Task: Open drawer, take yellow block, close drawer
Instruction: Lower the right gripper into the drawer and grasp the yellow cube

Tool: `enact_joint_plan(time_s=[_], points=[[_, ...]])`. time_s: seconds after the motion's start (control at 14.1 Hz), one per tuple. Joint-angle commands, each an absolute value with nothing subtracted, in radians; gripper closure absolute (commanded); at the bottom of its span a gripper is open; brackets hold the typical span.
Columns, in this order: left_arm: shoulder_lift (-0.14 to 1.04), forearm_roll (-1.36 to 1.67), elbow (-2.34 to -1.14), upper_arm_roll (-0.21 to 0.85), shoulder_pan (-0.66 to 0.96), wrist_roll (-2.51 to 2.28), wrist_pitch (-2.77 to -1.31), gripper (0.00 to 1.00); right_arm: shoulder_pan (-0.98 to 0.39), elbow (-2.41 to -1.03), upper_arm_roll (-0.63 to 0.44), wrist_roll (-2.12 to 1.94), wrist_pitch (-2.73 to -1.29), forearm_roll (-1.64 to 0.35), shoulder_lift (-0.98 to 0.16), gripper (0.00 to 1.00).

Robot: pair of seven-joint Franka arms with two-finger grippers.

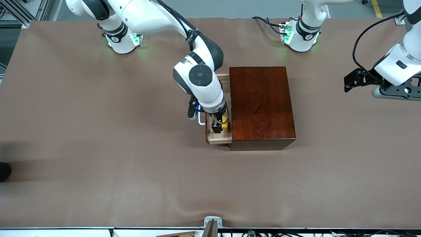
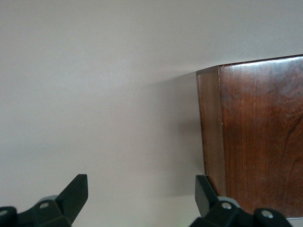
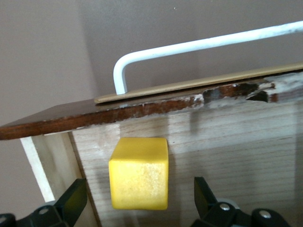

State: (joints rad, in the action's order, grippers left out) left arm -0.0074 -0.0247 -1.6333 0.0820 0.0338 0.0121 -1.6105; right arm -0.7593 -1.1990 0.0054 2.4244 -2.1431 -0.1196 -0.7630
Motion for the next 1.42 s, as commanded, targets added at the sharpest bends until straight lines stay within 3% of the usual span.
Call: enact_joint_plan(time_s=[0.0,0.85,0.92,1.35], points=[[-0.015,-0.034,-1.635,0.094,0.021,0.014,-1.614,0.0,-0.77,-1.175,-0.006,2.448,-2.151,-0.109,-0.784,0.0],[-0.015,-0.032,-1.635,0.094,0.021,0.015,-1.612,0.0,-0.785,-1.177,-0.005,2.48,-2.186,-0.081,-0.816,0.0],[-0.015,-0.032,-1.635,0.094,0.021,0.015,-1.612,0.0,-0.785,-1.175,-0.005,2.48,-2.184,-0.075,-0.816,0.06],[-0.014,-0.032,-1.635,0.094,0.021,0.015,-1.612,0.0,-0.776,-1.175,-0.005,2.473,-2.18,-0.069,-0.808,0.81]])
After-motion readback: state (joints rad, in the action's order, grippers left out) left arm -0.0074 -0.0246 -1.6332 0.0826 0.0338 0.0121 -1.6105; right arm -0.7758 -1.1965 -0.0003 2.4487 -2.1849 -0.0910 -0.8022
